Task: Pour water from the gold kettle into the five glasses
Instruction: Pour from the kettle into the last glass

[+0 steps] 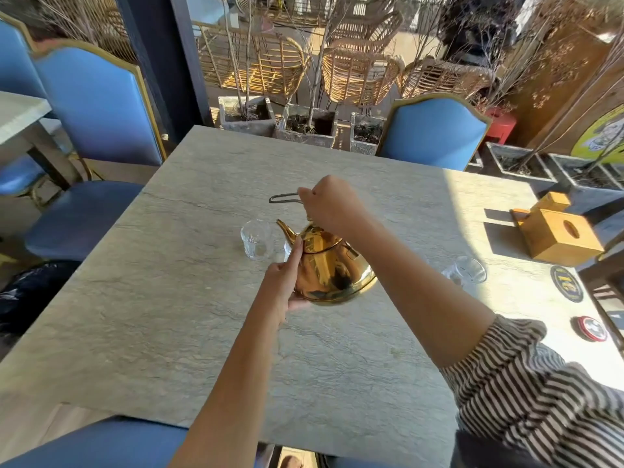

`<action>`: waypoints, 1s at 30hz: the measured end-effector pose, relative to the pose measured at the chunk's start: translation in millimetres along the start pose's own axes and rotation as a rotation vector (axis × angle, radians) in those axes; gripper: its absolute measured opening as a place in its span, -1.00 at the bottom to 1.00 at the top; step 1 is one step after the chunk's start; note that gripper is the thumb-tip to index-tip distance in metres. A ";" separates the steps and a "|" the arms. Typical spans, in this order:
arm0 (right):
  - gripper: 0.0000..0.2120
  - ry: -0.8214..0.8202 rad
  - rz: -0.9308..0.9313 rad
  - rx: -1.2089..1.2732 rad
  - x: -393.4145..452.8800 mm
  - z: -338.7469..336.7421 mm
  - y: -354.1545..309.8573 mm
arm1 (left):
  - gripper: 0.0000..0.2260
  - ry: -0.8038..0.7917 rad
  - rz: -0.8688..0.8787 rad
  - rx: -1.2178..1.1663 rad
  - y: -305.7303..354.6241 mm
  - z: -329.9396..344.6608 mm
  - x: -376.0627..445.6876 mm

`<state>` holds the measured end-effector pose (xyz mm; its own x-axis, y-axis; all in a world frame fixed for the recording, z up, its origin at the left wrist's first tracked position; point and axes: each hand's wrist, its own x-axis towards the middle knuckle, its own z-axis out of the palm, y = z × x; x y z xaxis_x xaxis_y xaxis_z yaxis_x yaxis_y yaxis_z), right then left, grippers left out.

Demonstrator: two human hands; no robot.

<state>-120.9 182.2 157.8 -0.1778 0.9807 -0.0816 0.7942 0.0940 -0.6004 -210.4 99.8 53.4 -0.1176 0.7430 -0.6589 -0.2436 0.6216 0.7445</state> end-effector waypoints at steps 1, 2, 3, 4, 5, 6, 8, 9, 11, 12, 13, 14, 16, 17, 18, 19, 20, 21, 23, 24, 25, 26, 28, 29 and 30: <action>-0.60 -0.015 0.007 -0.003 2.2 1.6 -3.5 | -0.21 -0.001 -0.008 -0.007 -0.5 -1.6 2.4; -0.61 -0.028 0.011 -0.010 4.4 3.0 -6.9 | -0.26 -0.004 -0.018 -0.012 -0.8 -3.6 3.8; -0.61 -0.042 0.014 -0.021 6.4 4.4 -10.4 | -0.27 -0.010 -0.027 -0.017 -0.5 -5.3 4.3; -0.61 -0.054 0.014 -0.031 8.2 5.6 -13.7 | -0.27 -0.011 -0.034 -0.025 0.5 -6.6 4.0; -0.61 -0.064 0.013 -0.040 10.0 6.7 -16.5 | -0.24 -0.012 -0.039 -0.035 1.2 -7.3 3.7; -0.61 -0.074 0.013 -0.049 11.6 7.8 -19.2 | -0.21 -0.010 -0.042 -0.046 2.1 -7.8 2.9; -0.63 -0.093 0.018 -0.067 14.3 9.3 -24.1 | -0.12 -0.006 -0.047 -0.065 2.6 -8.8 2.3; -0.64 -0.102 0.020 -0.073 15.6 9.8 -26.5 | -0.08 -0.008 -0.047 -0.075 3.1 -9.1 2.4; -0.67 -0.112 0.026 -0.080 18.0 10.2 -31.1 | -0.13 -0.019 -0.047 -0.095 5.1 -9.2 2.3; -0.69 -0.113 0.031 -0.087 18.7 10.1 -33.2 | -0.20 -0.024 -0.047 -0.106 6.2 -9.3 1.9; -0.70 -0.114 0.037 -0.093 19.4 10.0 -35.0 | -0.26 -0.028 -0.049 -0.117 6.9 -9.3 3.0; -0.71 -0.117 0.041 -0.099 20.0 9.9 -36.4 | -0.30 -0.030 -0.053 -0.121 7.1 -9.8 4.4; -0.71 -0.123 0.038 -0.118 21.3 9.7 -39.1 | -0.34 -0.034 -0.061 -0.120 7.7 -9.8 5.4; -0.71 -0.124 0.034 -0.129 21.9 9.4 -40.4 | -0.36 -0.037 -0.063 -0.122 7.9 -9.2 5.3; -0.71 -0.125 0.029 -0.140 22.7 9.0 -41.6 | -0.37 -0.041 -0.063 -0.127 8.3 -8.5 5.0; -0.71 -0.126 0.023 -0.151 23.5 8.5 -42.7 | -0.38 -0.046 -0.063 -0.132 8.8 -7.7 4.6; -0.72 -0.128 0.018 -0.159 23.8 7.6 -43.7 | -0.39 -0.052 -0.062 -0.136 9.5 -6.8 4.1; -0.73 -0.130 0.013 -0.161 24.0 6.3 -44.8 | -0.40 -0.057 -0.059 -0.138 10.2 -5.8 3.8; -0.74 -0.137 0.003 -0.149 24.8 3.8 -46.5 | -0.41 -0.065 -0.054 -0.141 11.3 -4.0 3.8; -0.74 -0.140 0.001 -0.148 25.1 2.4 -47.2 | -0.41 -0.069 -0.052 -0.143 12.1 -3.4 3.4; -0.74 -0.142 -0.001 -0.153 25.5 1.3 -47.8 | -0.42 -0.074 -0.049 -0.145 12.9 -2.6 3.0; -0.73 -0.142 -0.003 -0.160 25.6 0.1 -48.4 | -0.43 -0.080 -0.047 -0.148 13.7 -1.7 2.2; -0.72 -0.144 -0.009 -0.176 25.4 -2.7 -49.9 | -0.45 -0.091 -0.045 -0.150 15.1 0.3 0.9; -0.72 -0.144 -0.011 -0.179 25.0 -4.3 -50.6 | -0.48 -0.096 -0.044 -0.152 15.9 1.4 -0.2; -0.73 -0.145 -0.014 -0.178 24.3 -6.2 -51.4 | -0.50 -0.101 -0.044 -0.154 16.9 2.3 -1.6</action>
<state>-162.5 202.3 191.7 -0.2607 0.9454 -0.1957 0.8790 0.1486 -0.4530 -212.1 109.7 67.3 -0.0081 0.7422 -0.6701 -0.3920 0.6141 0.6850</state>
